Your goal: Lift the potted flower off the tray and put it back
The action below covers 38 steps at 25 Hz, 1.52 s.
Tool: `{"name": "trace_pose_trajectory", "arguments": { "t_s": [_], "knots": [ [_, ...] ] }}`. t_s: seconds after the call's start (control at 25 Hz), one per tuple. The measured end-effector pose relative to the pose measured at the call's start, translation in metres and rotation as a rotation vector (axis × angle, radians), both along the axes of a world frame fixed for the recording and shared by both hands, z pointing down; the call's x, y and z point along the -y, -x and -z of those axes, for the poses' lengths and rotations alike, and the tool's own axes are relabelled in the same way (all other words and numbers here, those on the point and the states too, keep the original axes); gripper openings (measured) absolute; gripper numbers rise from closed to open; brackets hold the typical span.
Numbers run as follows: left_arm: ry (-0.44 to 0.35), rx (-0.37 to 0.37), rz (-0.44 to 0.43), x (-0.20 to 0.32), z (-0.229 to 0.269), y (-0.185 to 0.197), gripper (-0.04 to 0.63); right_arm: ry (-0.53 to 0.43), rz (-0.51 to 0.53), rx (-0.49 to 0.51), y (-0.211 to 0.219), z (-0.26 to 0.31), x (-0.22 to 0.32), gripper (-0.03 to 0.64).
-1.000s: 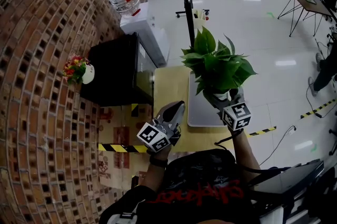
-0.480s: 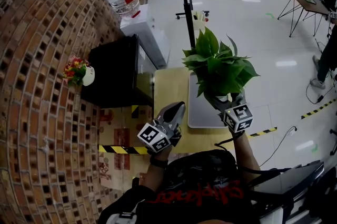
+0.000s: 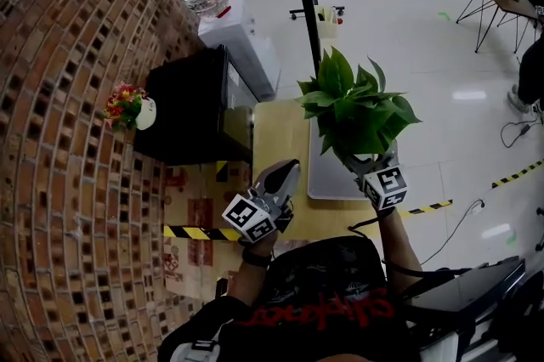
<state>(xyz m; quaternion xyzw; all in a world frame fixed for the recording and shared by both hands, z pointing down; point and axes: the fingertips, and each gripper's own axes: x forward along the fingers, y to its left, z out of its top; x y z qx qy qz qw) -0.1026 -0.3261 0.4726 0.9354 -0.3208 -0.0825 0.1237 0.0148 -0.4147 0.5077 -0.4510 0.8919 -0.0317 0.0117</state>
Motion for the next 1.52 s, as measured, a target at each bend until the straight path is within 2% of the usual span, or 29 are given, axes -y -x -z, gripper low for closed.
{"name": "trace_pose_trajectory", "arguments": {
  "t_s": [0.16,0.28,0.44,0.72,1.16,1.52],
  "knots": [
    [0.017,0.016,0.027,-0.005,-0.006,0.008,0.002,-0.038,0.018,0.011,0.006,-0.023,-0.003,0.495],
    [0.028,0.032,0.044,-0.009,-0.008,0.009,0.002,-0.029,0.000,-0.007,0.003,-0.044,-0.002,0.494],
    [0.042,0.058,0.058,-0.011,-0.020,0.013,0.002,0.025,-0.045,-0.028,-0.005,-0.081,0.005,0.494],
    [0.067,0.082,0.139,-0.015,-0.026,0.030,0.002,0.128,-0.011,-0.084,0.004,-0.152,0.021,0.495],
    [0.123,0.130,0.214,-0.020,-0.033,0.035,0.002,0.215,-0.011,-0.125,0.008,-0.243,0.047,0.494],
    [0.132,0.154,0.270,-0.023,-0.030,0.045,0.002,0.378,0.005,-0.168,0.030,-0.316,0.053,0.494]
  ]
}}
